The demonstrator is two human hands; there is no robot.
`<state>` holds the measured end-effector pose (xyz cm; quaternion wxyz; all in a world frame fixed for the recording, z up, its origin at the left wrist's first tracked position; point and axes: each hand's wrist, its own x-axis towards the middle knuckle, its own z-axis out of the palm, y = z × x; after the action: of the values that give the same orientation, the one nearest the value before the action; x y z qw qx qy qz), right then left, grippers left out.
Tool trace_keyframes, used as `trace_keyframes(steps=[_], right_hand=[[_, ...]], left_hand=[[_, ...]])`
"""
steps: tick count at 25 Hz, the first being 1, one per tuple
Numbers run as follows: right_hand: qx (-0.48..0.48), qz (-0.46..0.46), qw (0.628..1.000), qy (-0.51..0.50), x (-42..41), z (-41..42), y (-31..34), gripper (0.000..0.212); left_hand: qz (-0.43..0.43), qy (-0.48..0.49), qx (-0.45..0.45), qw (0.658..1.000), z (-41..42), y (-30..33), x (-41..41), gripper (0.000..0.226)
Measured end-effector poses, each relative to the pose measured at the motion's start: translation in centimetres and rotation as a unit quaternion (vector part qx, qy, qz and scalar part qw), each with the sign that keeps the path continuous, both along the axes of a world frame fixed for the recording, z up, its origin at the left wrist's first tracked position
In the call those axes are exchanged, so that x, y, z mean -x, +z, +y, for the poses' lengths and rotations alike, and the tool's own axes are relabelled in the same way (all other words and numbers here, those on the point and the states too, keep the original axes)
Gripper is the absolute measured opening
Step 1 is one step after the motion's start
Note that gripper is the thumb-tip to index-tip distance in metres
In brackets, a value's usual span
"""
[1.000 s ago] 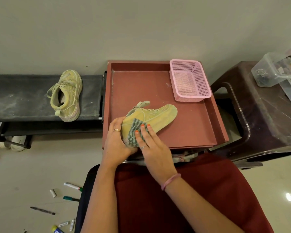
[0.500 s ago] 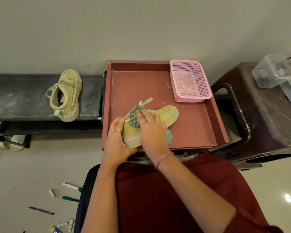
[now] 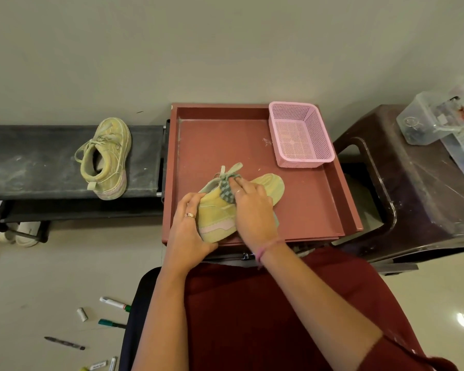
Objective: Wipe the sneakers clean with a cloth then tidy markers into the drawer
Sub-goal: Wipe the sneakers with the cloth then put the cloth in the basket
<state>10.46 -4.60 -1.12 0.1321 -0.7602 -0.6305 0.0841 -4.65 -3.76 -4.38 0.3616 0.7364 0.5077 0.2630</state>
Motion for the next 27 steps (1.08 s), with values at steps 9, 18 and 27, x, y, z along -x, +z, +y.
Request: trace_keyframes(steps=[9,18,27], right_hand=[[0.03,-0.051,0.995,-0.076,-5.3,-0.9,-2.0,0.053],[-0.011,-0.004,0.994,0.112,0.2,-6.6,-3.3,0.095],[-0.017,0.08,0.987,-0.139,-6.7,-1.0,-2.8,0.091]], left_hand=[[-0.001,-0.01,0.005,1.0,0.0,-0.2,-0.1,0.098],[-0.011,0.011,0.022,1.0,0.5,-0.6,0.4,0.096],[-0.011,0.02,0.029,0.999,0.6,-0.5,0.4,0.099]])
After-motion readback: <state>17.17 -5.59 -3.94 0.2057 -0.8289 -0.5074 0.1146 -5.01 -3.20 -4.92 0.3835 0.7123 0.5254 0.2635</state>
